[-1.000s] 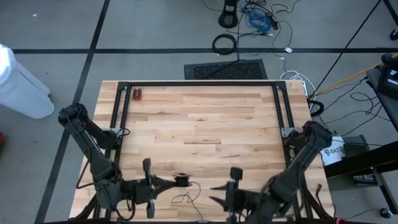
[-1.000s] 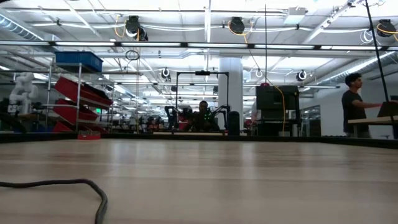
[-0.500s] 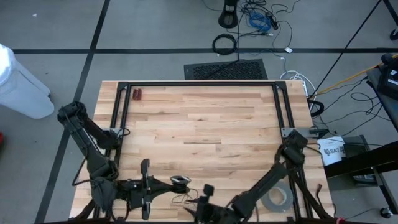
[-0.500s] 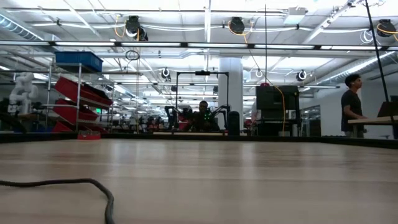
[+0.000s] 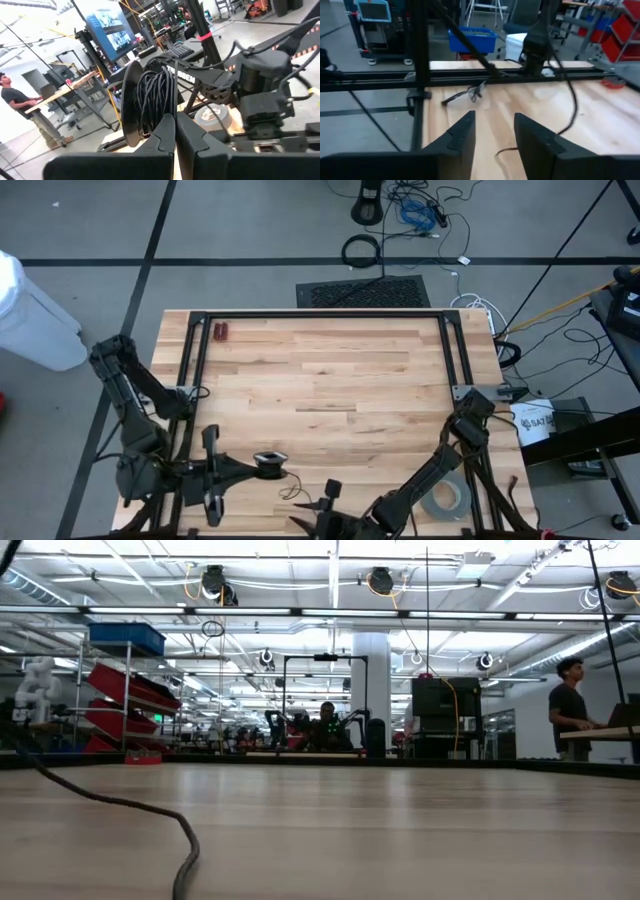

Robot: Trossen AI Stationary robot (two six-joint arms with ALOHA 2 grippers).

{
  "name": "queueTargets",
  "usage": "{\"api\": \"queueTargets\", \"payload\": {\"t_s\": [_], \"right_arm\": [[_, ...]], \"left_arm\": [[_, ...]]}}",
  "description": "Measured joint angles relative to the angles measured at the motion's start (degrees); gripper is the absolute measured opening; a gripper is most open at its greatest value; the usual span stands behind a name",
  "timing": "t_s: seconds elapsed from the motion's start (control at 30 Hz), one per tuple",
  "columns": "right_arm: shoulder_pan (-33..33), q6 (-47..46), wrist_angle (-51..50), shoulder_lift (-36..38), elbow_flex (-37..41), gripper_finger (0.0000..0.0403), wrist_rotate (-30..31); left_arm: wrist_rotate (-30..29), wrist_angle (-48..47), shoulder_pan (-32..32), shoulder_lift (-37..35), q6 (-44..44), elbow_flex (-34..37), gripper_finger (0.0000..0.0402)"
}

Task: Coil cords
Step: Coil the black wire on the spool

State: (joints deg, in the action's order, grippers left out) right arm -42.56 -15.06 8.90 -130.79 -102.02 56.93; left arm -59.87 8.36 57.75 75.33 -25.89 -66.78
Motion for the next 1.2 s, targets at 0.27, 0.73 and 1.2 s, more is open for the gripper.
{"api": "queueTargets", "payload": {"t_s": [0.27,0.73,1.2], "right_arm": [[3.52,5.64,-0.48,1.35,0.00,0.0186,0.09],[4.04,-1.30,-6.79,1.54,0.00,0.0167,-0.11],[6.57,-0.74,-2.67,0.16,0.02,0.0164,-7.45]], "left_arm": [[-1.15,0.08,2.94,-0.18,0.07,0.00,0.0001],[-9.48,0.17,8.43,-0.18,0.00,0.00,0.0001],[-9.86,0.17,8.77,-0.18,-0.02,0.00,0.0001]]}}
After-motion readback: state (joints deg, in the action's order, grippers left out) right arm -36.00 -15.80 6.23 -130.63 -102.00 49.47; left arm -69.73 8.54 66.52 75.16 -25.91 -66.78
